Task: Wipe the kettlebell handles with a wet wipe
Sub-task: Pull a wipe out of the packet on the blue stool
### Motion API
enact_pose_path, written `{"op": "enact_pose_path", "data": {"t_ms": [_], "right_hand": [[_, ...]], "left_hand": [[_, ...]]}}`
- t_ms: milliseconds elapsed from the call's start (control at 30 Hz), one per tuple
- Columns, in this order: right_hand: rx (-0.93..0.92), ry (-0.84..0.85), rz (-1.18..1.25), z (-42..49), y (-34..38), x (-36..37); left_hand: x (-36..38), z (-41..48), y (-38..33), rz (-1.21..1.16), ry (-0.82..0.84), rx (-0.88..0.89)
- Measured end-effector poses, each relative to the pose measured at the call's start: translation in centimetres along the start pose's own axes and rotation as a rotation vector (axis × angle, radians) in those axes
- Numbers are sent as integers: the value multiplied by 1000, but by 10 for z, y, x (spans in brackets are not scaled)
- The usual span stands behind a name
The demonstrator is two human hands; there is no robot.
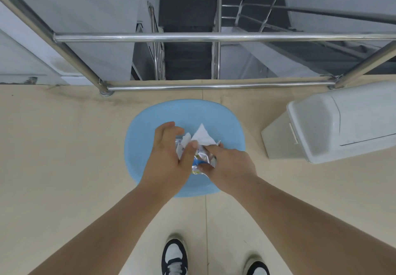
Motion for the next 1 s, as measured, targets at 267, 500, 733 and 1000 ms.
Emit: {"op": "enact_pose_path", "data": {"t_ms": [267,500,733,1000], "right_hand": [[-27,-21,-5,0,2,-1],[-31,-15,-22,0,2,1],[-17,5,-36,1,1,1],[27,55,-87,0,-1,3]], "left_hand": [[19,21,-9,268,117,81],[13,30,-42,216,143,163],[-17,6,-57,-47,34,71],[11,2,-23,251,307,62]]}}
Point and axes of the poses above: each hand's wrist, its own z-axis towards the middle knuckle, its own x-axis out of the palm, y = z × x, the point moved 10 cm from there along z, towards the middle knuckle, and after that the axes turned 1 degree about z, right-handed, at the moved point
